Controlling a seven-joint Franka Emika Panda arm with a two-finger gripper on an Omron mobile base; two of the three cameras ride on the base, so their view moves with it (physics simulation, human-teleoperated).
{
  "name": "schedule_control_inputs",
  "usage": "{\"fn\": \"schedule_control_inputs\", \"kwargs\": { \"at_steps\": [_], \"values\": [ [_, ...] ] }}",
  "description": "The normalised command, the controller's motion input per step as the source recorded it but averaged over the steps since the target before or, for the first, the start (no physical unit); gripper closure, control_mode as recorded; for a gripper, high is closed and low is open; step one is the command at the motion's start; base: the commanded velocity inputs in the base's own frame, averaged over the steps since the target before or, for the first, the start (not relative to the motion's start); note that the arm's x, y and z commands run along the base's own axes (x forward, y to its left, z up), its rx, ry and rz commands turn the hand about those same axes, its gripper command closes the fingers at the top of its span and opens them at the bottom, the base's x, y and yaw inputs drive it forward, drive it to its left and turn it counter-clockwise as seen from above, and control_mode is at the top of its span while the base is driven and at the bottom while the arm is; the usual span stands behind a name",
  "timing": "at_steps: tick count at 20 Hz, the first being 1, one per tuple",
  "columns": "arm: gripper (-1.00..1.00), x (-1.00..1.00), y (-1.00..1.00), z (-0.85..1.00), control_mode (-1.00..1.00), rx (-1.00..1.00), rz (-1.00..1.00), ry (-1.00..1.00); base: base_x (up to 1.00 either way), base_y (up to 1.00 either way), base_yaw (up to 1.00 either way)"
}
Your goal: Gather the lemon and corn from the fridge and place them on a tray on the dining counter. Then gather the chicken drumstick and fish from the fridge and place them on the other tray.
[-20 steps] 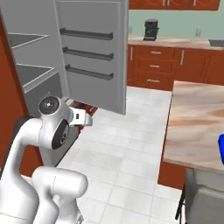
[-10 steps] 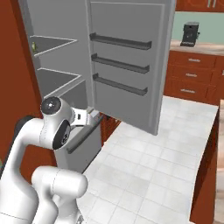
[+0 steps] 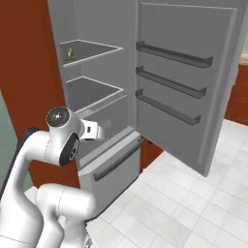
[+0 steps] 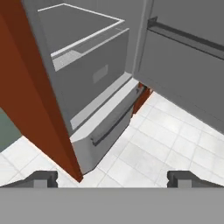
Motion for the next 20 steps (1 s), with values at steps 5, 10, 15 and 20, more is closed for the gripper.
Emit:
{"fn": "schedule_control_inputs", "kwargs": {
  "at_steps": [5,10,15,20],
  "values": [
    [-1.00,0.00,0.00,0.00,1.00,0.00,0.00,0.00,0.35,0.00,0.42],
    [-1.00,0.00,0.00,0.00,1.00,0.00,0.00,0.00,0.22,-0.12,0.40],
    [-1.00,0.00,0.00,0.00,1.00,0.00,0.00,0.00,0.19,-0.26,0.37],
    [-1.00,0.00,0.00,0.00,1.00,0.00,0.00,0.00,0.65,-0.25,0.26]
  ]
}}
